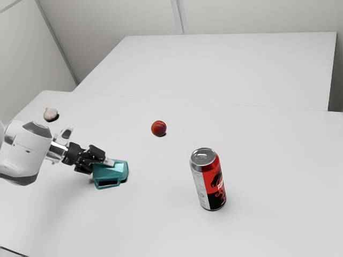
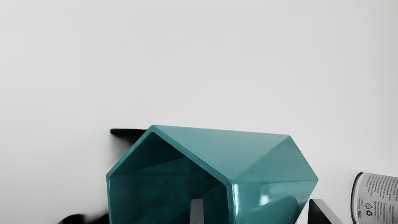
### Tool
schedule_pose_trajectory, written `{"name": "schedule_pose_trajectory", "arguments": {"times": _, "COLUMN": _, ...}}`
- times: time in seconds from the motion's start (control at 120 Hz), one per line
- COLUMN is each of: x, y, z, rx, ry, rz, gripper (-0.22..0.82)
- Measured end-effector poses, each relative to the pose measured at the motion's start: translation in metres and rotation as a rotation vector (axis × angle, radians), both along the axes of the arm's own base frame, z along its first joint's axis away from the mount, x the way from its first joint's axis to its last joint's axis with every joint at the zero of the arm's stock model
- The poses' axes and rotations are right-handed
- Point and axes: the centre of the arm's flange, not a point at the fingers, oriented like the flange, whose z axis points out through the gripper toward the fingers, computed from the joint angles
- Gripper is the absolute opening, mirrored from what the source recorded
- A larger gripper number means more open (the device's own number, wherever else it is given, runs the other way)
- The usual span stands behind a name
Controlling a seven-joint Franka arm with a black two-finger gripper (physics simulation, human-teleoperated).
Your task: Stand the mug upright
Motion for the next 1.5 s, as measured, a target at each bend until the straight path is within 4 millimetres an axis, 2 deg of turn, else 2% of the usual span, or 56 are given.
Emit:
{"name": "schedule_pose_trajectory", "arguments": {"times": 0.3, "x": 0.008, "y": -0.004, "z": 0.008, "rx": 0.006, "ry": -0.048, "rz": -0.038, "gripper": 0.05}}
{"name": "schedule_pose_trajectory", "arguments": {"times": 0.6, "x": 0.025, "y": -0.025, "z": 0.025, "rx": -0.005, "ry": -0.111, "rz": -0.103, "gripper": -0.12}}
{"name": "schedule_pose_trajectory", "arguments": {"times": 0.808, "x": 0.048, "y": -0.037, "z": 0.065, "rx": 0.019, "ry": -0.208, "rz": -0.162, "gripper": -0.14}}
{"name": "schedule_pose_trajectory", "arguments": {"times": 0.958, "x": 0.066, "y": -0.040, "z": 0.090, "rx": 0.164, "ry": -0.232, "rz": -0.265, "gripper": -0.15}}
{"name": "schedule_pose_trajectory", "arguments": {"times": 1.108, "x": 0.077, "y": -0.048, "z": 0.102, "rx": 0.402, "ry": -0.197, "rz": -0.432, "gripper": -0.17}}
{"name": "schedule_pose_trajectory", "arguments": {"times": 1.192, "x": 0.081, "y": -0.061, "z": 0.105, "rx": 0.514, "ry": -0.175, "rz": -0.518, "gripper": -0.17}}
{"name": "schedule_pose_trajectory", "arguments": {"times": 1.283, "x": 0.087, "y": -0.084, "z": 0.106, "rx": 0.615, "ry": -0.161, "rz": -0.606, "gripper": -0.17}}
{"name": "schedule_pose_trajectory", "arguments": {"times": 1.5, "x": 0.094, "y": -0.167, "z": 0.105, "rx": 0.740, "ry": -0.164, "rz": -0.758, "gripper": -0.17}}
